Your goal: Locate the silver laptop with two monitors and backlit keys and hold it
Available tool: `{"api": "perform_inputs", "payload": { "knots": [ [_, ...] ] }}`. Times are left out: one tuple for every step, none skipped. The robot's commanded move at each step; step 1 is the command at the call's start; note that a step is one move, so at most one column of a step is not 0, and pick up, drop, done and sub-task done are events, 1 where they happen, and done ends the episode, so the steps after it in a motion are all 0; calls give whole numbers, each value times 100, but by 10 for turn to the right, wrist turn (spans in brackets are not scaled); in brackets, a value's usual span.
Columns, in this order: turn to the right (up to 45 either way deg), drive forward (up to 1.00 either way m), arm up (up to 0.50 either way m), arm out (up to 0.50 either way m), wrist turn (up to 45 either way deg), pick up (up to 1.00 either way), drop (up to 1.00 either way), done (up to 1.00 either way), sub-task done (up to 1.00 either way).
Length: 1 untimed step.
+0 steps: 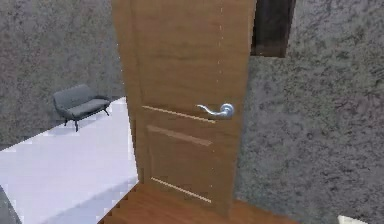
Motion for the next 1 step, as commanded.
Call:
{"api": "perform_inputs", "payload": {
  "knots": [
    [0,40,0,0,0,0,0,0,0]
  ]
}}
